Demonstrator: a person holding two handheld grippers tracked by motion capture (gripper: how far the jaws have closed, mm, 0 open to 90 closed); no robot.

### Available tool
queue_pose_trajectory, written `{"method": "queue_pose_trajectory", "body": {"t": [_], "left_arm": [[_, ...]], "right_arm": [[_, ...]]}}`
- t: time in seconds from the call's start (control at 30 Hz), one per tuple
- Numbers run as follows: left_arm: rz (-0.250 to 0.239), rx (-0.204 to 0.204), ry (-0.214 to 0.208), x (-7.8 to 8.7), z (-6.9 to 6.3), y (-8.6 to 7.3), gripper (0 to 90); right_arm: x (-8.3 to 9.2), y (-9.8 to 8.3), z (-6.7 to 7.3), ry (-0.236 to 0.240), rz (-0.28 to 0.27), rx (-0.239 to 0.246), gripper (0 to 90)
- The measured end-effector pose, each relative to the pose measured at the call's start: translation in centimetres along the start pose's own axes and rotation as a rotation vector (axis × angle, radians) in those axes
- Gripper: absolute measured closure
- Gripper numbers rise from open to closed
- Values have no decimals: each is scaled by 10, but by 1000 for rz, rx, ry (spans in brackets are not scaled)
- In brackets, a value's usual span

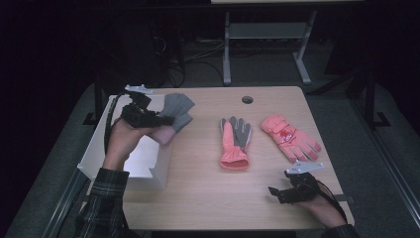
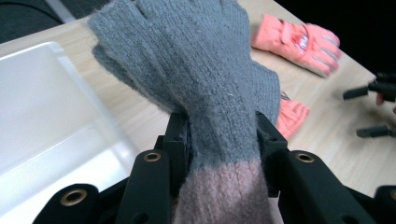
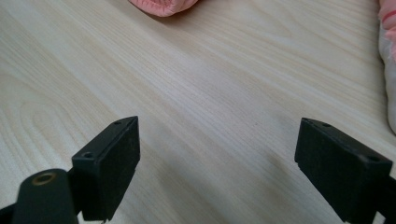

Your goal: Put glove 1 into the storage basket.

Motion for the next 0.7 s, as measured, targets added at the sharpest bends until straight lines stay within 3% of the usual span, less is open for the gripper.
{"method": "queue_pose_trajectory", "body": {"t": [0.13, 0.27, 0.5, 0.7], "left_arm": [[-26, 36, 56, 13, 18, -7, 645], [-7, 73, 128, 17, 37, -19, 645], [23, 133, 212, 11, 64, -47, 644], [70, 172, 254, 1, 87, -65, 644]], "right_arm": [[-2, 1, 2, 7, 5, 0, 140], [-2, 0, 1, 5, 5, -2, 140], [-3, 0, 1, 5, 11, -4, 140], [-2, 0, 0, 3, 10, -7, 140]]}}
Point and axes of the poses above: each handheld gripper's, and its own axes: x roughly backward along the jaws, y roughly out of its top, z roughly to its left, the point moved 2 cm from there along -x, roughly forward along the jaws, and after that the axes turned 1 degree about -y, right-handed, at the moved point
